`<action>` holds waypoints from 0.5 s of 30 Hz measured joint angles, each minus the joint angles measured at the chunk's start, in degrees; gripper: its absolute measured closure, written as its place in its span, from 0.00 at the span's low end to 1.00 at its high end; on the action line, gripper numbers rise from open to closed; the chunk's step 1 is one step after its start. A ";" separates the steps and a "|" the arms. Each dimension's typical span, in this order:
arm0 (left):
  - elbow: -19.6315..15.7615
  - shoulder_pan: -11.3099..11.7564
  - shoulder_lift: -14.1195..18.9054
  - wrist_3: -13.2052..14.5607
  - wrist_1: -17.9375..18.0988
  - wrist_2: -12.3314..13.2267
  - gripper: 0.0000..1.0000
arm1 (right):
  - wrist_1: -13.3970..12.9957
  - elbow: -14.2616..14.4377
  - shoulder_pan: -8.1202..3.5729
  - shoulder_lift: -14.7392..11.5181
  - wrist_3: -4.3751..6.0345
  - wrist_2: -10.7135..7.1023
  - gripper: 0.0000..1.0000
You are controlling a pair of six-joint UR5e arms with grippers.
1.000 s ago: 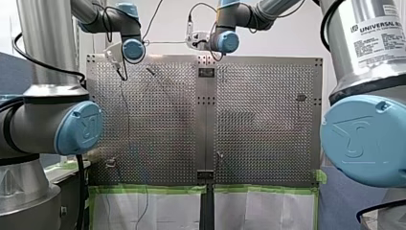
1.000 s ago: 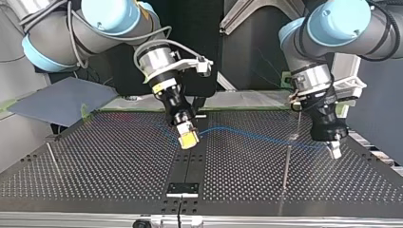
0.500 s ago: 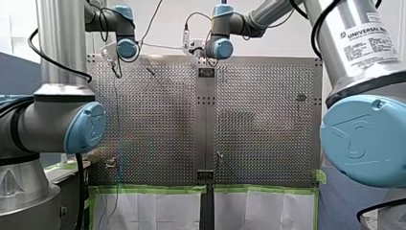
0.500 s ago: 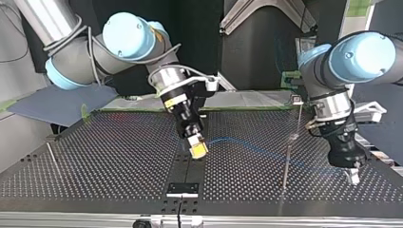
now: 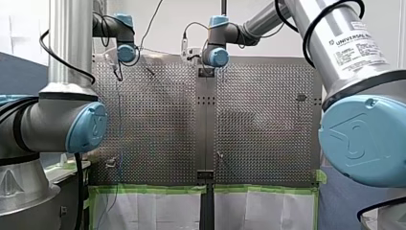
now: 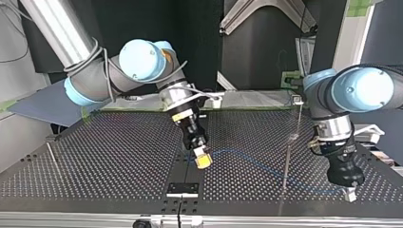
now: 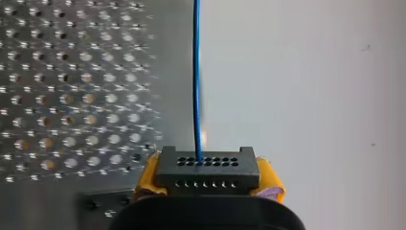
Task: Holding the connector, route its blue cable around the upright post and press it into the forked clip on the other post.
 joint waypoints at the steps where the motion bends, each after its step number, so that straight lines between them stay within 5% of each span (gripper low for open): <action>1: 0.06 0.02 -0.49 -0.01 -0.04 -0.02 1.00 | 0.03 -0.18 0.00 0.55 0.03 0.02 1.00; 15: -3.62 -0.16 -6.53 0.10 2.48 0.38 1.00 | 0.45 -0.41 -0.34 2.95 0.61 0.99 1.00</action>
